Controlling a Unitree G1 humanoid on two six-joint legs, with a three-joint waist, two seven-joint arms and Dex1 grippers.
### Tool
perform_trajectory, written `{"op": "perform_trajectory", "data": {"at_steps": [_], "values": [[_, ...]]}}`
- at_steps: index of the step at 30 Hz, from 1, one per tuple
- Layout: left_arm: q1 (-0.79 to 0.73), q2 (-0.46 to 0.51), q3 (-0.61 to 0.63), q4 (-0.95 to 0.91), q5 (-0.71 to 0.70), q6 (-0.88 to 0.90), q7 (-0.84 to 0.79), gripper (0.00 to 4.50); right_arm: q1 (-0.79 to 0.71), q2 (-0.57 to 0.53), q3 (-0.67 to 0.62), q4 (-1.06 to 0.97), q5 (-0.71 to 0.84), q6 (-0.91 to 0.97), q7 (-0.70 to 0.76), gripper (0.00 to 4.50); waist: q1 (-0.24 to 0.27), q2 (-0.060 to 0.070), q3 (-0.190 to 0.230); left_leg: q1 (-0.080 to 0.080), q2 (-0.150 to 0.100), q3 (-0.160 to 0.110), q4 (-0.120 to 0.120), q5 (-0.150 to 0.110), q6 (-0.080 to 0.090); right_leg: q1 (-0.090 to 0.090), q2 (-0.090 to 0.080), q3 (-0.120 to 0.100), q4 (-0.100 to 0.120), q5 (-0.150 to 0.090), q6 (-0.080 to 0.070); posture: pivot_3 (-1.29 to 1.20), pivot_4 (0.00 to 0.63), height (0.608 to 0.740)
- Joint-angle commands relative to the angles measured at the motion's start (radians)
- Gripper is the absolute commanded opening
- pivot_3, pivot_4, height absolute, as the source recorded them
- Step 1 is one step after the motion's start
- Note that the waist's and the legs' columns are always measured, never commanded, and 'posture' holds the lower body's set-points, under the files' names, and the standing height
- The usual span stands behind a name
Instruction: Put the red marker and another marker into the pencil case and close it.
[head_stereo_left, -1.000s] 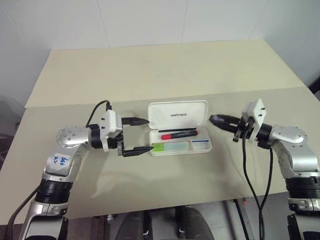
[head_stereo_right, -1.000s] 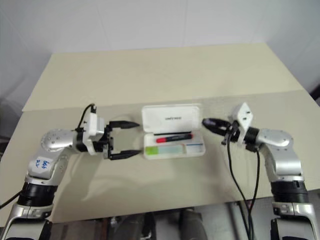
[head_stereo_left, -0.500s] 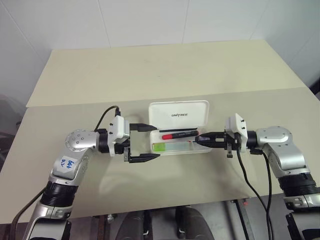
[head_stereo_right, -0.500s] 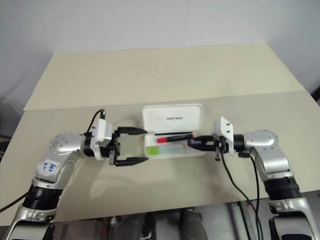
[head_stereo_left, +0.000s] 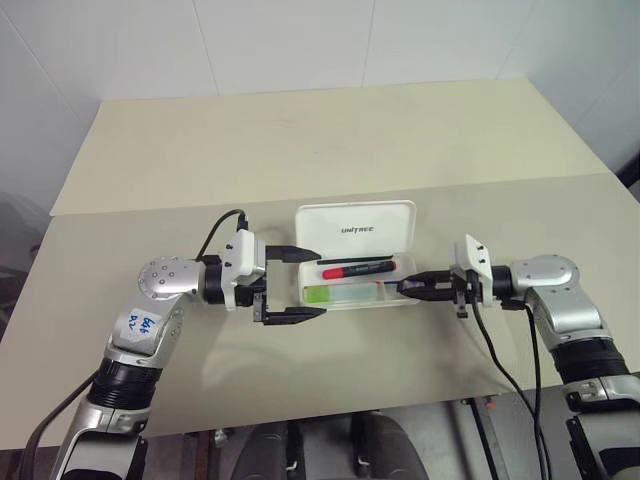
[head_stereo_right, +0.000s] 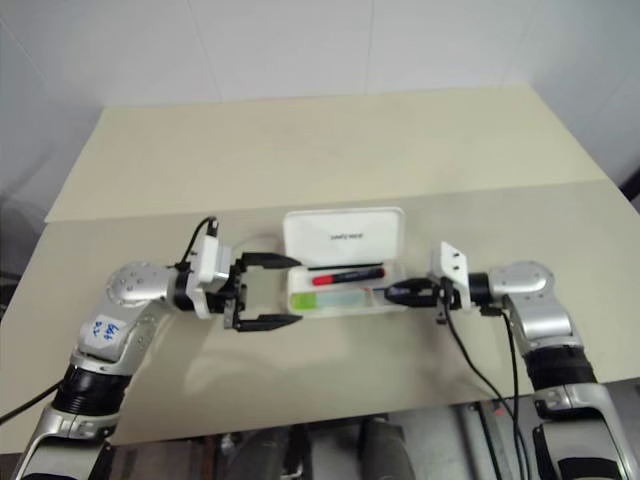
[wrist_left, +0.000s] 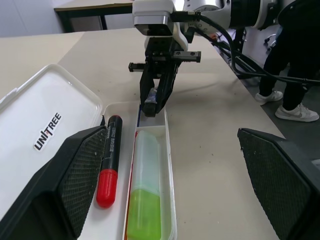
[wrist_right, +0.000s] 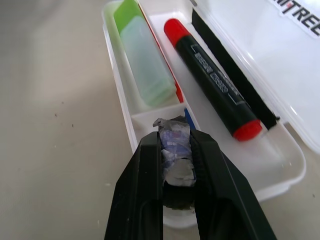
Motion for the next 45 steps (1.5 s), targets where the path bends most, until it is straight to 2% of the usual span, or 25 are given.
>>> {"op": "perform_trajectory", "data": {"at_steps": [1,2,3,4,12,17,20,26,30,33,44,45], "values": [[-0.023,-0.004,0.008,-0.007,-0.021,-0.004,-0.001,4.5,-0.02,0.015,-0.002,-0.012,0.009,-0.009,0.006,0.4,0.0,0.0,0.0,0.0,0.0,0.0,0.0,0.0,0.0,0.0,0.0,0.0,0.0,0.0,0.0,0.0,0.15,0.74],[-0.025,-0.005,0.007,-0.007,-0.019,-0.005,0.001,4.5,-0.024,0.026,-0.005,-0.011,0.01,-0.015,-0.001,0.4,0.0,0.0,0.0,0.0,0.0,0.0,0.0,0.0,0.0,0.0,0.0,0.0,0.0,0.0,0.0,0.0,0.15,0.74],[-0.027,-0.005,0.006,-0.005,-0.018,-0.006,0.001,4.5,-0.027,0.034,-0.007,-0.011,0.01,-0.016,-0.005,1.12,0.0,0.0,0.0,0.0,0.0,0.0,0.0,0.0,0.0,0.0,0.0,0.0,0.0,0.0,0.0,0.0,0.15,0.74],[-0.029,-0.006,0.006,-0.003,-0.018,-0.006,0.002,4.5,-0.03,0.04,-0.007,-0.016,0.02,0.009,-0.002,1.37,0.0,0.0,0.0,0.0,0.0,0.0,0.0,0.0,0.0,0.0,0.0,0.0,0.0,0.0,0.0,0.0,0.15,0.74],[-0.032,-0.005,0.012,0.003,-0.013,-0.012,0.005,4.5,-0.047,0.047,-0.02,-0.023,0.014,0.002,0.0,4.42,0.0,0.0,0.0,0.0,0.0,0.0,0.0,0.001,-0.002,0.0,0.0,0.0,0.0,0.0,0.0,0.0,0.15,0.74],[-0.037,-0.001,0.015,0.015,-0.009,-0.02,0.003,4.5,-0.051,0.033,-0.031,-0.024,0.02,0.001,0.003,4.47,0.0,0.0,0.0,0.0,0.0,0.0,0.0,0.001,-0.002,0.0,0.0,0.0,0.0,0.0,0.0,0.0,0.15,0.74],[-0.038,0.004,0.029,0.036,0.005,-0.039,0.018,4.5,-0.015,-0.002,-0.061,-0.103,0.068,0.077,0.008,4.47,0.0,0.0,0.0,0.0,0.0,0.0,0.0,0.001,-0.002,0.0,0.0,0.0,0.0,0.0,0.0,0.0,0.15,0.74],[-0.055,-0.011,0.077,0.091,-0.023,-0.085,0.028,4.5,0.043,-0.01,-0.12,-0.176,0.105,0.09,-0.057,4.47,0.002,0.0,0.0,0.0,0.0,0.0,0.0,0.0,-0.002,0.0,0.0,-0.001,0.0,0.0,0.0,0.0,0.15,0.74],[-0.055,0.017,0.095,0.15,-0.017,-0.103,-0.009,4.5,0.057,-0.032,-0.186,-0.223,0.135,0.062,-0.086,4.47,0.0,0.0,0.0,0.0,0.0,0.0,0.0,0.0,-0.002,0.0,0.0,-0.001,0.0,0.0,0.0,0.0,0.15,0.74],[-0.048,0.035,0.12,0.189,-0.028,-0.116,-0.031,3.88,0.06,-0.059,-0.227,-0.266,0.155,0.056,-0.096,4.5,0.001,0.0,0.0,0.0,0.0,0.0,0.0,0.0,-0.002,0.0,0.0,-0.001,0.0,0.0,0.0,0.0,0.15,0.74],[-0.063,0.048,0.175,0.306,-0.006,-0.177,-0.026,0.13,0.071,-0.082,-0.221,-0.306,0.155,0.058,-0.091,4.5,0.001,0.0,0.0,0.0,0.0,0.0,0.0,-0.001,-0.001,0.0,0.0,-0.001,0.0,0.0,0.0,0.0,0.15,0.74],[-0.065,0.047,0.178,0.316,-0.002,-0.187,-0.014,0.03,0.069,-0.08,-0.219,-0.305,0.154,0.058,-0.093,4.5,0.001,0.0,0.0,0.0,0.0,0.0,0.0,-0.001,-0.001,0.0,0.0,-0.001,0.0,0.0,0.0,0.0,0.15,0.74]]}}
